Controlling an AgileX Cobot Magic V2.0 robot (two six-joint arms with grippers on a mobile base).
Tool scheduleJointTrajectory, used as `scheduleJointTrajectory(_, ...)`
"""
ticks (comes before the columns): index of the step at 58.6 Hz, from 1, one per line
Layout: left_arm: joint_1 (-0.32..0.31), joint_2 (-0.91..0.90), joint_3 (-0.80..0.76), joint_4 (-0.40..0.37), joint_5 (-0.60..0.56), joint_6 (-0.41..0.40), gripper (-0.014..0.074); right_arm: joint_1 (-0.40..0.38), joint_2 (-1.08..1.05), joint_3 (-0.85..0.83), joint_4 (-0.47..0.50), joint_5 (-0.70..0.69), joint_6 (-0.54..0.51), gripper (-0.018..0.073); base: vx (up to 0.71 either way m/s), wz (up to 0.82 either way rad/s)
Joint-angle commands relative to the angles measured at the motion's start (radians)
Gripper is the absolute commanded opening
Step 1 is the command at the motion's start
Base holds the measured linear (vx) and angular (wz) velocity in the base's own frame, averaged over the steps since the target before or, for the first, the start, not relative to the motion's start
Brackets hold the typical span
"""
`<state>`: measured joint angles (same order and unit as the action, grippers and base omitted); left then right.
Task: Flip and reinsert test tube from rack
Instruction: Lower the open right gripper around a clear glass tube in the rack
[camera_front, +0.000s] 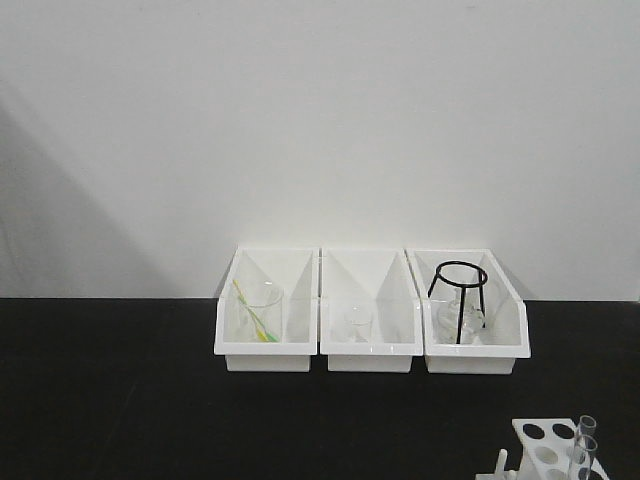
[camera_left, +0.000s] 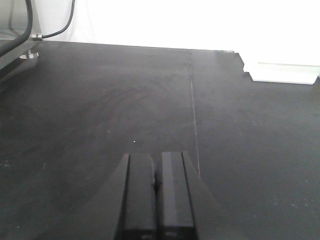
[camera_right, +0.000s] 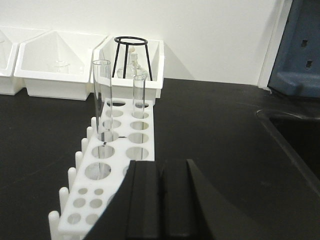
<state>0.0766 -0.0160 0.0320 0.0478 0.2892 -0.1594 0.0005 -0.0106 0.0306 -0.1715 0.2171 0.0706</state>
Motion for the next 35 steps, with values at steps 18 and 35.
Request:
scheduleJointTrajectory(18, -0.007, -0.011, 0.000, -0.004, -0.086, 0.000, -0.0006, 0.001, -0.010, 0.001, 0.028, -0.315, -0.023, -0.0008, 0.00, 0.00)
scheduleJointTrajectory(35, -0.007, -0.011, 0.000, -0.004, -0.086, 0.000, -0.0006, 0.001, 0.091, -0.138, 0.024, -0.288, -0.021, -0.0008, 0.00, 0.00)
